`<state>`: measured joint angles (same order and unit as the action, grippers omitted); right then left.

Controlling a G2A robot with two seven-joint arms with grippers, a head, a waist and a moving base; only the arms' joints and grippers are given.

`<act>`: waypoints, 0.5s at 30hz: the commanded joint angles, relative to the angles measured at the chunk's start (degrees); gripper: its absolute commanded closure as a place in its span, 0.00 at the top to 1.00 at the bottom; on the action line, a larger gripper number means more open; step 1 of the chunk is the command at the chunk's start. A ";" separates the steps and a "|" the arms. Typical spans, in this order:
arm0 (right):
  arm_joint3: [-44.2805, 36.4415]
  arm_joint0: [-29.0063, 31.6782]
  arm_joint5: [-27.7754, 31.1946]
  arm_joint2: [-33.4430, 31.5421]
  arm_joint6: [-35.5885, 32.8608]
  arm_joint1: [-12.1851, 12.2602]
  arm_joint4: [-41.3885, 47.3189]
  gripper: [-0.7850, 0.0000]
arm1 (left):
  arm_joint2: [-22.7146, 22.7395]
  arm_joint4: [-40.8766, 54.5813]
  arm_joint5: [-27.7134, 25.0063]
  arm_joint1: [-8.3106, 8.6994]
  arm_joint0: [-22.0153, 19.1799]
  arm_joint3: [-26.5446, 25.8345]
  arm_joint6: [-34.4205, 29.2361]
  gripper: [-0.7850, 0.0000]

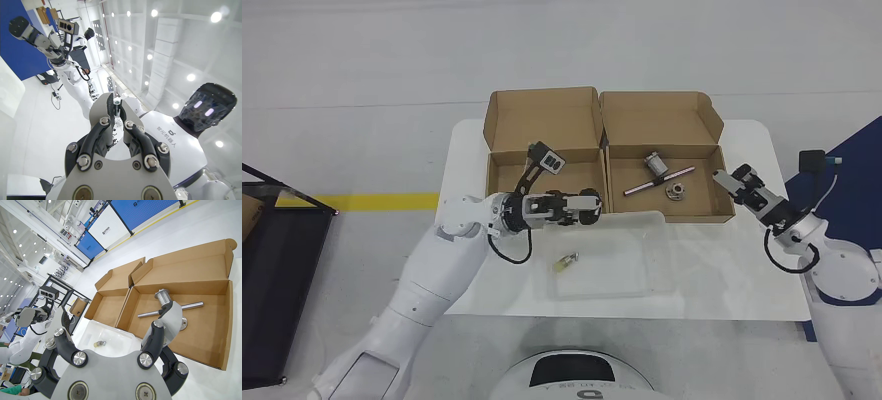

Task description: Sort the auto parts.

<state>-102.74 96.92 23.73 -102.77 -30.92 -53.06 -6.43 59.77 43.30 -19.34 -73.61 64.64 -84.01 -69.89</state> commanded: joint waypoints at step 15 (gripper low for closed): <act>0.00 0.00 0.00 0.00 0.00 0.00 0.00 1.00 | -1.47 -39.48 10.32 0.97 -5.08 9.93 23.13 0.00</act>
<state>-102.74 96.92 23.73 -102.77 -30.92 -53.06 -6.43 58.85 7.38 -11.17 -72.55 59.79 -74.55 -49.13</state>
